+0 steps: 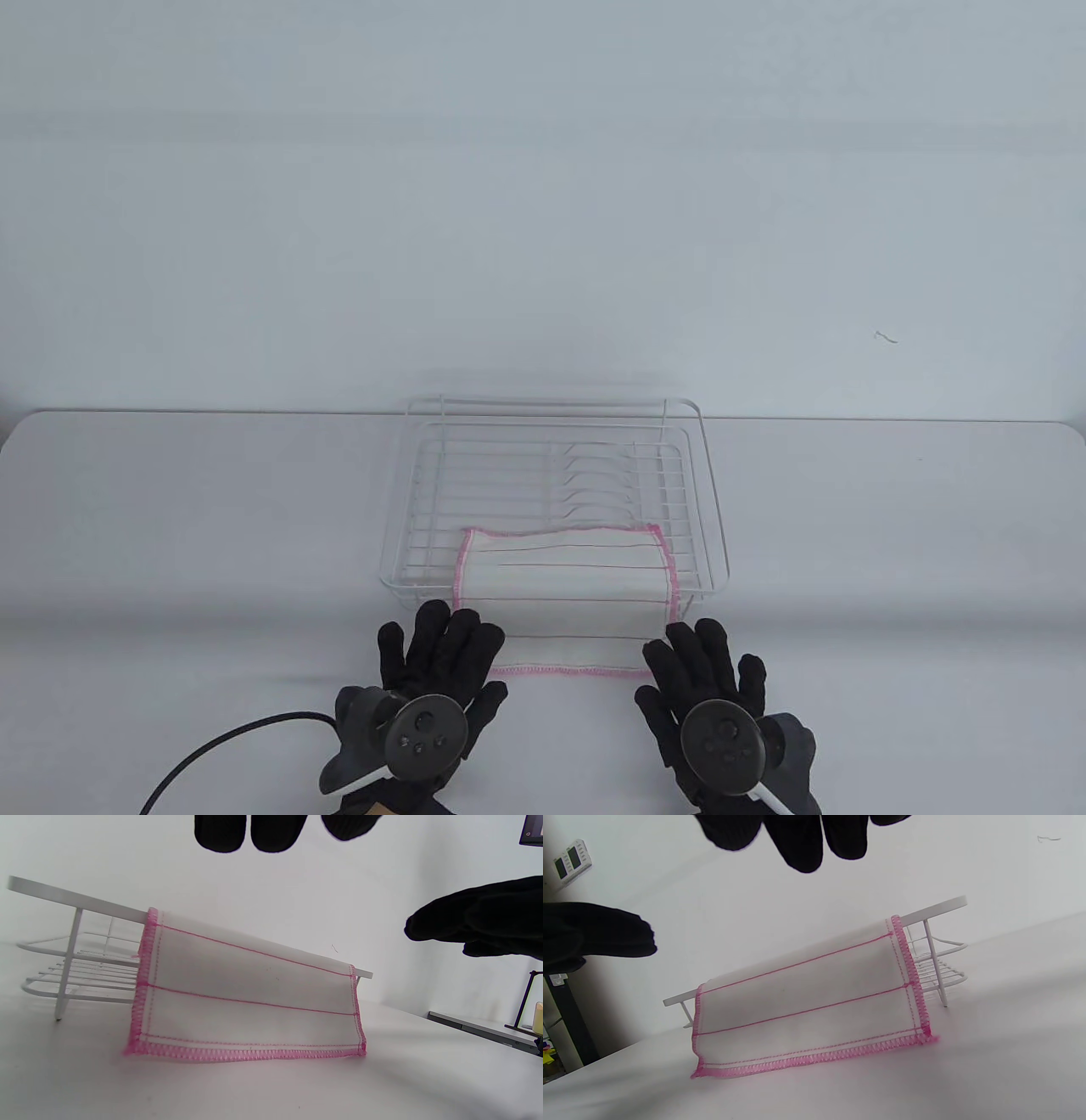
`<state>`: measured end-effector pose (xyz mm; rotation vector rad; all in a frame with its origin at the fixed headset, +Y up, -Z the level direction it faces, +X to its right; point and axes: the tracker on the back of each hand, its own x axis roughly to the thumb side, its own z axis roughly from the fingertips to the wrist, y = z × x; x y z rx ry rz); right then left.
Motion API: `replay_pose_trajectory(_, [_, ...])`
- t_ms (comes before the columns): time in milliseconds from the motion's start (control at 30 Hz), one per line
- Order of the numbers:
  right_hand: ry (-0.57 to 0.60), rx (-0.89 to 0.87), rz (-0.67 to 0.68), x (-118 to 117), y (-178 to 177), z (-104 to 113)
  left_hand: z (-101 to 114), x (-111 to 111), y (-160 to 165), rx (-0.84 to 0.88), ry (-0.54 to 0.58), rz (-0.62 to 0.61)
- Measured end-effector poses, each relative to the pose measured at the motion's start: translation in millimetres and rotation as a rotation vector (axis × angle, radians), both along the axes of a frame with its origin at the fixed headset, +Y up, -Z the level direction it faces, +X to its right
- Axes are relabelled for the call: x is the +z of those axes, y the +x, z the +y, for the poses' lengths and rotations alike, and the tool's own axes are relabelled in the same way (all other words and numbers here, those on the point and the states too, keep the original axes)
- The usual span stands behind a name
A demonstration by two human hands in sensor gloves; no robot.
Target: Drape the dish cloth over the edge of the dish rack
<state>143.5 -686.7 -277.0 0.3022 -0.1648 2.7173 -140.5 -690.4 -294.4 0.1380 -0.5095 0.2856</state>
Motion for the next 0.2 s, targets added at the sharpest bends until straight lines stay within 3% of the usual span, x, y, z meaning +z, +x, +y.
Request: replay_pose_trajectory(200, [-0.008, -0.001, 0.003, 0.2, -0.2, -0.9, -1.4, 0.7, 0.1, 0.007, -0.004, -0.002])
